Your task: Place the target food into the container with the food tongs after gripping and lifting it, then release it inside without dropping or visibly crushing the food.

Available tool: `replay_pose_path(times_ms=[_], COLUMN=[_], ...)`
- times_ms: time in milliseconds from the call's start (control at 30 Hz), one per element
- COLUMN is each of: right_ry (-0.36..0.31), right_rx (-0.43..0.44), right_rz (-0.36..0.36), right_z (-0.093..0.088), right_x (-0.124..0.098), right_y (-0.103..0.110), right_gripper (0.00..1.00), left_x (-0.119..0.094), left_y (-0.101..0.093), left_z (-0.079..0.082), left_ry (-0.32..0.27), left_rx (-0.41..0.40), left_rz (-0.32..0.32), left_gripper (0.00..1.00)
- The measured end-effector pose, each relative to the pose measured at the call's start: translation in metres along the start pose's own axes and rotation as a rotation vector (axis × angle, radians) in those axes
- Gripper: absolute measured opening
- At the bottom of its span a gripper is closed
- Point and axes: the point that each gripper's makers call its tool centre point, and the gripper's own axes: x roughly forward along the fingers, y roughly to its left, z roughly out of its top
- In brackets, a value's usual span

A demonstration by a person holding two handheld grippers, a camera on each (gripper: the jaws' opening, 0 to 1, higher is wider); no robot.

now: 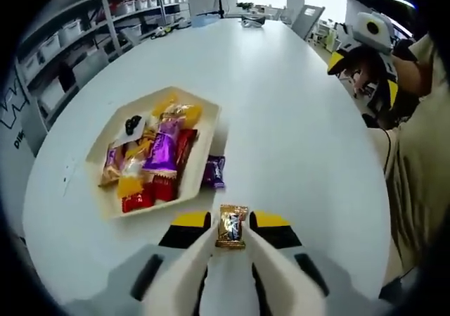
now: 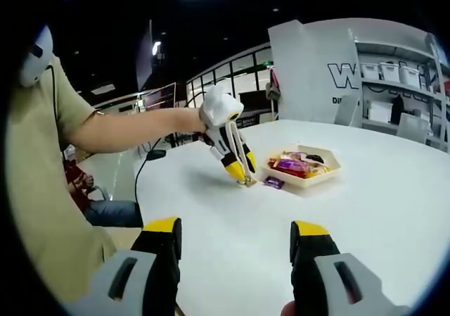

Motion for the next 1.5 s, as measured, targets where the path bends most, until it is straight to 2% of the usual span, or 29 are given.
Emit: replay_pose_path(times_ms=[133,300,433,700,1200,1500], right_ry=[0.001,-0.003,-0.003,-0.008,-0.013,-0.015], right_rx=[0.000,0.000,0.001,0.002,0.009,0.016], right_rz=[0.001,0.001,0.001,-0.002,-0.018,-0.026], right_z=[0.000,0.001,0.000,0.001,-0.001,-0.003], right_x=[0.000,0.000,0.000,-0.001,-0.008,-0.011], right_y=[0.000,0.000,0.001,0.000,-0.005,-0.009], right_gripper=[0.60,0.60,0.60,0.60,0.60,0.60], left_x=[-0.004,-0.015,-0.027,-0.046,-0.051,-0.047], left_y=[-0.002,0.000,0.006,0.032,0.076,0.087], left_z=[0.002,0.013,0.026,0.060,0.114,0.151], left_ry=[-0.004,-0.035,-0.050,-0.080,-0.099,-0.118], left_rx=[-0.003,-0.016,-0.017,-0.004,0.000,0.010], left_rz=[-0.004,0.001,0.013,0.054,0.116,0.131], left_gripper=[0.20,0.20,0.20,0.20,0.20,0.20])
